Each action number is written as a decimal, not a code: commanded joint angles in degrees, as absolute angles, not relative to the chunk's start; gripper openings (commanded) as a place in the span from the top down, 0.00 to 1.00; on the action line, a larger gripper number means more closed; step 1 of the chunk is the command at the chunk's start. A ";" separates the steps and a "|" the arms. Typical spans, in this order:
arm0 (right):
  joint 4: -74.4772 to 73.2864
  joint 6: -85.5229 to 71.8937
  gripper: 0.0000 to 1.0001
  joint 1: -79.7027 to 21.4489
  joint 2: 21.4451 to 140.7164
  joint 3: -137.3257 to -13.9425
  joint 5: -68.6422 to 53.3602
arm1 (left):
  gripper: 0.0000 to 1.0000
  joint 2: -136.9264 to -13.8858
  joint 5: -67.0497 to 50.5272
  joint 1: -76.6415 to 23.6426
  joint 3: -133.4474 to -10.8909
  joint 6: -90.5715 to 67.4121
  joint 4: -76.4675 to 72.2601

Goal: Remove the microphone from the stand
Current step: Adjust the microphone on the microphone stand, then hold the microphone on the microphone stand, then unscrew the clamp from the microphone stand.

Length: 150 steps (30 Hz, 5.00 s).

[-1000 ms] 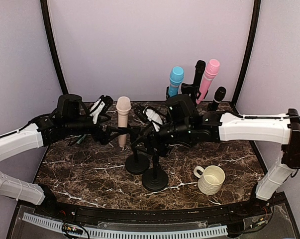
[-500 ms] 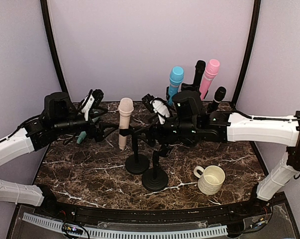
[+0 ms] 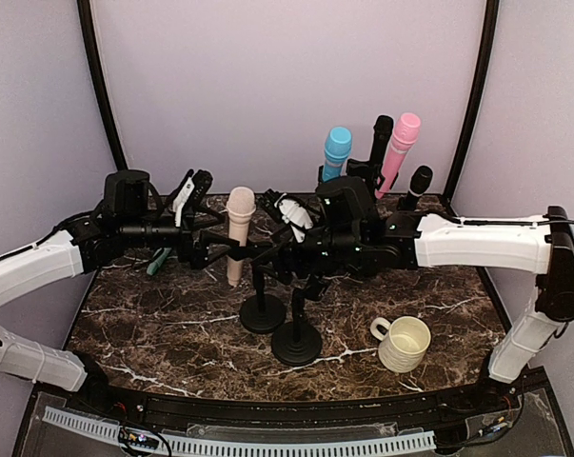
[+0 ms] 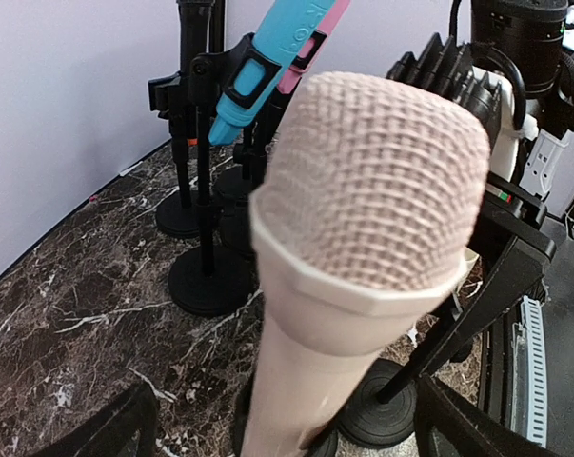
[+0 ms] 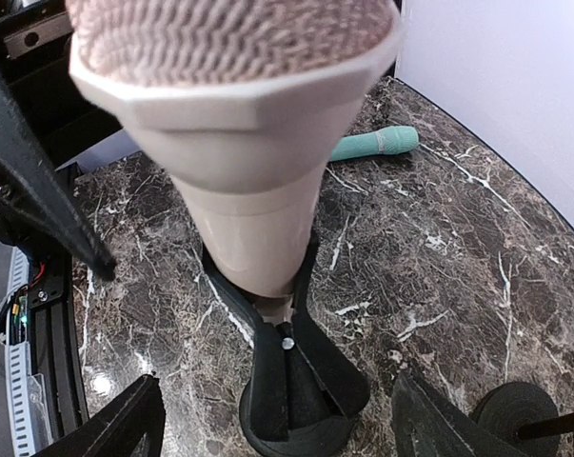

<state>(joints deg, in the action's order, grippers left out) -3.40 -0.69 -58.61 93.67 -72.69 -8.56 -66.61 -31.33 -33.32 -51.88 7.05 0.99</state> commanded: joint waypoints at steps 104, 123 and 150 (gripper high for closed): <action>8.16 -10.30 0.29 -63.44 94.09 -69.87 5.71 | 0.25 -77.54 -34.42 -33.55 -53.81 4.33 -17.89; 0.60 -15.44 0.21 -70.26 94.30 -73.86 22.66 | 0.61 -73.94 -29.23 -35.24 -51.13 7.10 -19.10; -6.77 -20.26 0.56 -71.10 101.57 -81.09 29.03 | 0.64 -72.70 -26.76 -36.50 -51.06 8.69 -18.28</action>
